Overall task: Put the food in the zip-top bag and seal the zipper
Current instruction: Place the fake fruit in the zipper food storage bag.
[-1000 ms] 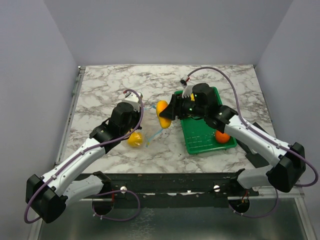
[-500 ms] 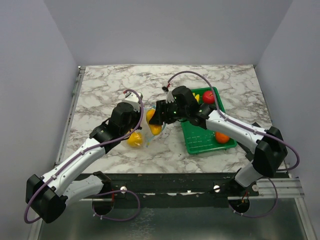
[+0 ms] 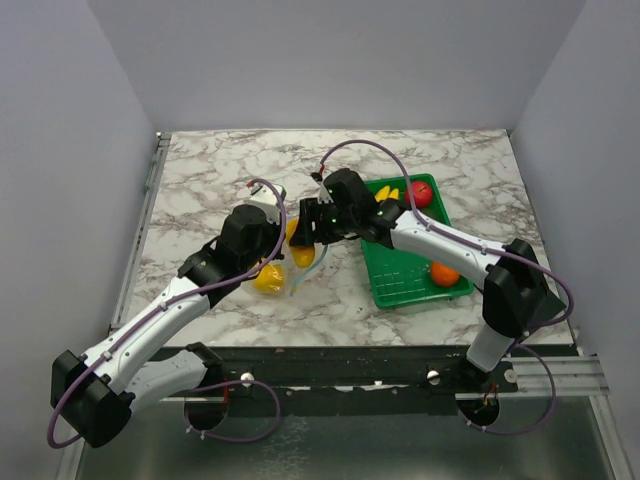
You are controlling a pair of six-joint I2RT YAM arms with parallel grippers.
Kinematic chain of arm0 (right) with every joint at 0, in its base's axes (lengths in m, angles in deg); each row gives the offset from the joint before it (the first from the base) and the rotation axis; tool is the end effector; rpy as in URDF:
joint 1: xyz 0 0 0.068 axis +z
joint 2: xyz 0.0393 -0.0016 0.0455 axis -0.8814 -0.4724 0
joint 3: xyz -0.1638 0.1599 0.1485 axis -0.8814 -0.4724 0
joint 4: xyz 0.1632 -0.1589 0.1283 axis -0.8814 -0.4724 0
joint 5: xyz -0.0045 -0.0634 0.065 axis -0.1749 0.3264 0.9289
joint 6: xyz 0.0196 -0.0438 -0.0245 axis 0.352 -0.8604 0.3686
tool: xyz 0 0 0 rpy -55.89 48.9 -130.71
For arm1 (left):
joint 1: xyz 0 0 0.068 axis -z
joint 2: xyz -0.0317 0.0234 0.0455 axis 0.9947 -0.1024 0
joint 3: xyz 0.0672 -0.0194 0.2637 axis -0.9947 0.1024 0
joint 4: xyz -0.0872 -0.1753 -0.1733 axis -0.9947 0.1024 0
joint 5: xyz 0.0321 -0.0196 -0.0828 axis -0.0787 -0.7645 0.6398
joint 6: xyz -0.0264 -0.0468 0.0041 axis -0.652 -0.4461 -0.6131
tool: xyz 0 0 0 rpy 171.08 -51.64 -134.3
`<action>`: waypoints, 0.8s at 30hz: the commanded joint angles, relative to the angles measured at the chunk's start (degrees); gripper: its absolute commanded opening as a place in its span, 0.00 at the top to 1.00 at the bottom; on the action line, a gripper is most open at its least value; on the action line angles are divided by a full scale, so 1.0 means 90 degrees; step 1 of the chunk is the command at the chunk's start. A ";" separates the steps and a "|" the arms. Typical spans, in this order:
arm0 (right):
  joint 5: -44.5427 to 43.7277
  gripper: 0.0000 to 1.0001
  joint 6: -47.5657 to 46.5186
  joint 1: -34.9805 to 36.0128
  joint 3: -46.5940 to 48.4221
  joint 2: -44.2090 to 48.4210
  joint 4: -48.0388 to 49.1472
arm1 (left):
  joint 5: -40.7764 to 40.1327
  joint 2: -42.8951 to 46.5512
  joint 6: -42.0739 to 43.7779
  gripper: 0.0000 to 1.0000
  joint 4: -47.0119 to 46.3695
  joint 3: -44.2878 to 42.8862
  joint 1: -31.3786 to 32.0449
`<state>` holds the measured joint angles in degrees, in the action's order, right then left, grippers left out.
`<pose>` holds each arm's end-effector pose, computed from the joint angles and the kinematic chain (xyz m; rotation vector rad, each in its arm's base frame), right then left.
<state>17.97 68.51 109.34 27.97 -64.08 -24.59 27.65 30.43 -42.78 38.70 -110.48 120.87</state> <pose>0.2602 0.2955 0.2821 -0.4827 2.3708 0.9306 0.1830 -0.1294 0.3031 0.3083 2.0435 -0.3808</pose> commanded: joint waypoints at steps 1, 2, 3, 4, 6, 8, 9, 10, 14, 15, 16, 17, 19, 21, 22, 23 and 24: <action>-0.0407 0.53 0.0215 0.0103 0.0293 -0.0183 -0.0208 | 0.0179 0.0113 0.0064 1.00 -0.0088 0.0048 -0.0021; -0.0482 0.51 0.0262 0.0117 0.0308 -0.0195 -0.0222 | 0.0179 0.0107 0.0061 1.00 -0.0089 0.0046 -0.0024; -0.0538 0.48 0.0303 0.0124 0.0317 -0.0200 -0.0233 | 0.0179 0.0101 0.0064 1.00 -0.0088 0.0047 -0.0021; -0.0572 0.44 0.0344 0.0136 0.0323 -0.0205 -0.0227 | 0.0170 0.0100 0.0065 1.00 -0.0088 0.0053 -0.0016; -0.0612 0.37 0.0451 0.0146 0.0298 -0.0202 -0.0202 | 0.0162 0.0100 0.0057 1.00 -0.0093 0.0046 -0.0022; -0.0603 0.32 0.0552 0.0158 0.0278 -0.0185 -0.0149 | 0.0144 0.0108 0.0064 1.00 -0.0089 0.0054 -0.0027; -0.0602 0.30 0.0592 0.0163 0.0258 -0.0168 -0.0120 | 0.0128 0.0115 0.0062 1.00 -0.0088 0.0050 -0.0022; -0.0597 0.29 0.0619 0.0168 0.0242 -0.0155 -0.0090 | 0.0114 0.0110 0.0057 1.00 -0.0088 0.0052 -0.0021; -0.0619 0.26 0.0692 0.0188 0.0225 -0.0091 -0.0098 | 0.0058 0.0143 0.0060 1.00 -0.0098 0.0056 -0.0021; -0.0634 0.26 0.0704 0.0188 0.0212 -0.0059 -0.0103 | 0.0048 0.0148 0.0057 1.00 -0.0098 0.0063 -0.0021; -0.0647 0.25 0.0710 0.0188 0.0194 -0.0023 -0.0101 | 0.0038 0.0143 0.0057 1.00 -0.0103 0.0064 -0.0027; -0.0672 0.25 0.0714 0.0188 0.0167 0.0027 -0.0101 | 0.0033 0.0139 0.0061 1.00 -0.0103 0.0061 -0.0027; -0.0712 0.25 0.0710 0.0188 0.0115 0.0125 -0.0128 | 0.0023 0.0134 0.0066 1.00 -0.0114 0.0057 -0.0022; -0.0756 0.24 0.0674 0.0188 0.0100 0.0238 -0.0214 | 0.0006 0.0115 0.0062 1.00 -0.0119 0.0062 -0.0026; -0.0794 0.24 0.0655 0.0188 0.0099 0.0292 -0.0270 | -0.0002 0.0103 0.0057 1.00 -0.0118 0.0053 -0.0020; -0.0847 0.24 0.0632 0.0188 0.0086 0.0358 -0.0340 | -0.0001 0.0091 0.0065 1.00 -0.0118 0.0051 -0.0027; -0.0912 0.24 0.0603 0.0188 0.0073 0.0436 -0.0396 | -0.0005 0.0081 0.0073 1.00 -0.0119 0.0049 -0.0027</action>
<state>12.63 74.24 110.59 29.22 -63.87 -25.53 27.65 30.56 -42.78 38.65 -110.46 120.87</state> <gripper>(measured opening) 0.755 0.003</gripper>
